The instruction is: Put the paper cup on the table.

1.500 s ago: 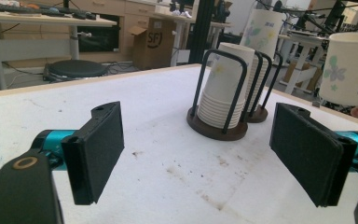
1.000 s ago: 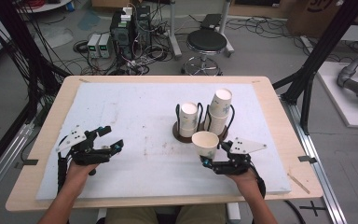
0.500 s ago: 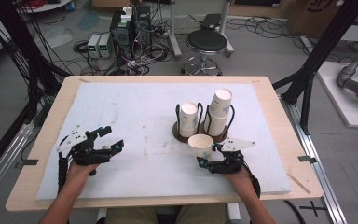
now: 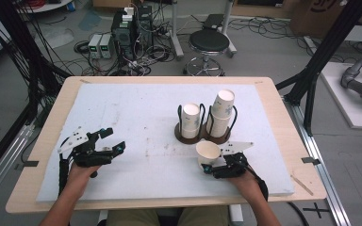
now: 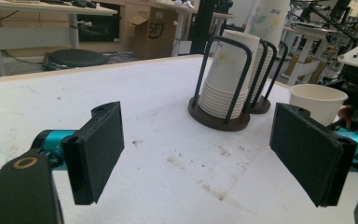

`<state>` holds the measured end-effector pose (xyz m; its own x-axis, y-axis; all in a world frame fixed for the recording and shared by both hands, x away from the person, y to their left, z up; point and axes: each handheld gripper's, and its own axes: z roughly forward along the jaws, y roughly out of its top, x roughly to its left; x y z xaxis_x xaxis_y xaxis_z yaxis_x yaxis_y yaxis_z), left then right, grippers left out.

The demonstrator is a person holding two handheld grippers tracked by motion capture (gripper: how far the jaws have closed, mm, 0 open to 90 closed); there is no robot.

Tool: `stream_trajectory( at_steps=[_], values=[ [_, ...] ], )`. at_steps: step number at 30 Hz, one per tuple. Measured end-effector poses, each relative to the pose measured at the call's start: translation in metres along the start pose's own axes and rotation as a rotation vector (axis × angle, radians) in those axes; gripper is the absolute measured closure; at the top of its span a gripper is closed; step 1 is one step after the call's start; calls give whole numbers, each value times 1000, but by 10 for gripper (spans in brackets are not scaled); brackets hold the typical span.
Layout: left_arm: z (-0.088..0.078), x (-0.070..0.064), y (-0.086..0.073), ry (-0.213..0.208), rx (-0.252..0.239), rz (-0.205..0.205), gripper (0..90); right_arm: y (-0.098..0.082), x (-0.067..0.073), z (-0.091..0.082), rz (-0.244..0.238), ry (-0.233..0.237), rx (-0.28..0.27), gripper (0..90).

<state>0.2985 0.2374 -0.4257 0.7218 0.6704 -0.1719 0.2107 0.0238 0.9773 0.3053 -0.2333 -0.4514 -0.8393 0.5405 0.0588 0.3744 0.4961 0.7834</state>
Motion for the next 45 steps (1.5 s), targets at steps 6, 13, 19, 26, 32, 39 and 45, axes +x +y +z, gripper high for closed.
stream_trajectory(
  at_steps=[6,13,19,26,32,39,45],
  values=[
    [2,0,0,0,5,-1,177,-1,1,-1,-17,-5,19,334],
    [2,0,0,2,7,-2,177,-3,0,-4,20,6,23,209],
    [1,1,0,4,2,-5,177,-5,3,-17,5,-12,22,209],
    [-1,3,1,8,-4,-9,177,-18,1,-48,37,-59,-18,209],
    [-1,2,5,17,1,-6,172,-29,-1,-78,72,-120,-92,209],
    [0,-2,7,-7,2,17,154,-27,-5,-106,98,-197,-242,209],
    [1,-5,7,-7,4,35,154,-22,-3,-112,107,-252,-274,209]
  ],
)
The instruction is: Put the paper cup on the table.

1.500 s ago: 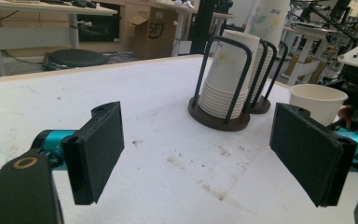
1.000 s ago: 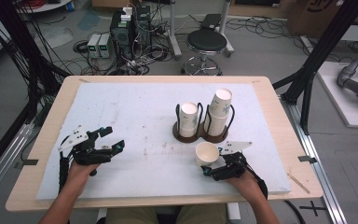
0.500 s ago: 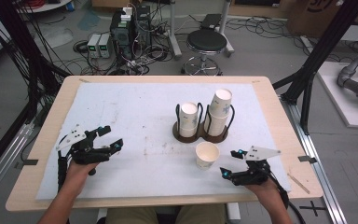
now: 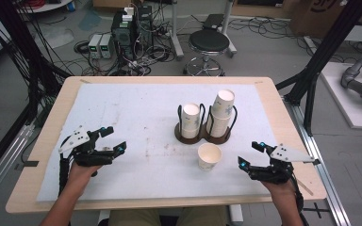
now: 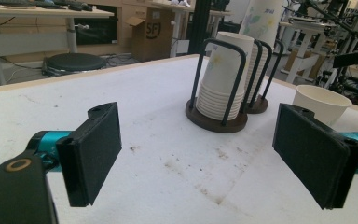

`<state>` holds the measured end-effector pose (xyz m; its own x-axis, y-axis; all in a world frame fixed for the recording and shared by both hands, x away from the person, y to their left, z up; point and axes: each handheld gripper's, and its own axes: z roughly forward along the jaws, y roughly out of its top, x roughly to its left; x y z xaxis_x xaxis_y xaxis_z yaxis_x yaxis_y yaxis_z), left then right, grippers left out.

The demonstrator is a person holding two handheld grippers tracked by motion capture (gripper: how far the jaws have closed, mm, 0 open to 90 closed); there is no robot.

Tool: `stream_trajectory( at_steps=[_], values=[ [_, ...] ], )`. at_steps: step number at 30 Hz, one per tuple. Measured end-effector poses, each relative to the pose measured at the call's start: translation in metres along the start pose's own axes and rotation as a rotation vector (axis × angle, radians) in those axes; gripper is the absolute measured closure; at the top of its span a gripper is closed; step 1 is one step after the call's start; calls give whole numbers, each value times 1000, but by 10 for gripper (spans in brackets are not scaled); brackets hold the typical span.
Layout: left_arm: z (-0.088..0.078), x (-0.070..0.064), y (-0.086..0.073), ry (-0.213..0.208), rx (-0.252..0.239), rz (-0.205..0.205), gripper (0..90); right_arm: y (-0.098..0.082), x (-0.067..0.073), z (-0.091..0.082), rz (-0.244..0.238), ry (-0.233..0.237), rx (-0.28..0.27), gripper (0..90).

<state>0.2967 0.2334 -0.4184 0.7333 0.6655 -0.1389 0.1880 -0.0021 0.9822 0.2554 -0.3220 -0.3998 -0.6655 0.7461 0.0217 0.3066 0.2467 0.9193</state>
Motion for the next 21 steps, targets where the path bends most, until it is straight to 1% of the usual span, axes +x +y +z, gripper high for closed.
stream_trajectory(
  at_steps=[2,5,6,12,21],
  values=[
    [-1,0,0,-2,-1,5,155,0,0,0,0,-10,2,209],
    [-2,0,0,-9,-7,1,156,1,1,1,5,-13,7,209],
    [-3,-1,0,-12,-8,1,156,1,1,2,1,-15,6,209],
    [-6,-4,1,-18,-13,16,156,5,6,1,2,-17,3,209],
    [-8,-4,1,-12,-16,15,156,5,7,2,1,-19,2,209]
  ],
)
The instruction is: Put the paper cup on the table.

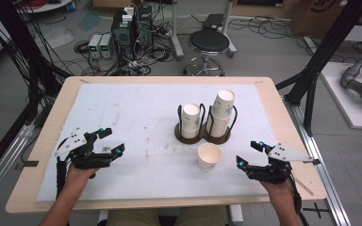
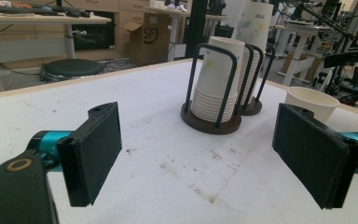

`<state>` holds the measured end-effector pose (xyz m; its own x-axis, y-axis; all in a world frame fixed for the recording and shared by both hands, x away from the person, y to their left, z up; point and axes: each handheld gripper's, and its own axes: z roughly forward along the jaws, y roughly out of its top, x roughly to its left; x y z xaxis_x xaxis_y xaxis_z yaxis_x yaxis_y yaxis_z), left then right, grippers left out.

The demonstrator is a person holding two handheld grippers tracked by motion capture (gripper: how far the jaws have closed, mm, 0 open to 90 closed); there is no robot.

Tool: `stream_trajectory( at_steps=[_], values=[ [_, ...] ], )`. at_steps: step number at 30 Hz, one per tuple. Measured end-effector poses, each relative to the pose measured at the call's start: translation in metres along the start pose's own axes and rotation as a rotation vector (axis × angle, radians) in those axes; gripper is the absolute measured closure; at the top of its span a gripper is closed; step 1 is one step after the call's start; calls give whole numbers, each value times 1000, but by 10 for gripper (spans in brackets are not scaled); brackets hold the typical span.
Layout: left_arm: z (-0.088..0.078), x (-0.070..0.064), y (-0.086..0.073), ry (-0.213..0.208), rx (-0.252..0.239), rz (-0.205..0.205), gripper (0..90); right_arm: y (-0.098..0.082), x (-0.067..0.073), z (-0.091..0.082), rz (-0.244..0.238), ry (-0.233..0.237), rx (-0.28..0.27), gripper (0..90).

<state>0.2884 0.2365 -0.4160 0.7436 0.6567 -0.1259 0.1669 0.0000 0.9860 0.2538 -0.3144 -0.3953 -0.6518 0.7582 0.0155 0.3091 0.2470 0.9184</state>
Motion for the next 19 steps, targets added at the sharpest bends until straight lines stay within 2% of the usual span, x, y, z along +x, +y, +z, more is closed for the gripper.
stream_trajectory(
  at_steps=[19],
  values=[
    [1,1,-2,1,7,-8,157,-1,-2,1,9,-7,-4,209]
  ],
)
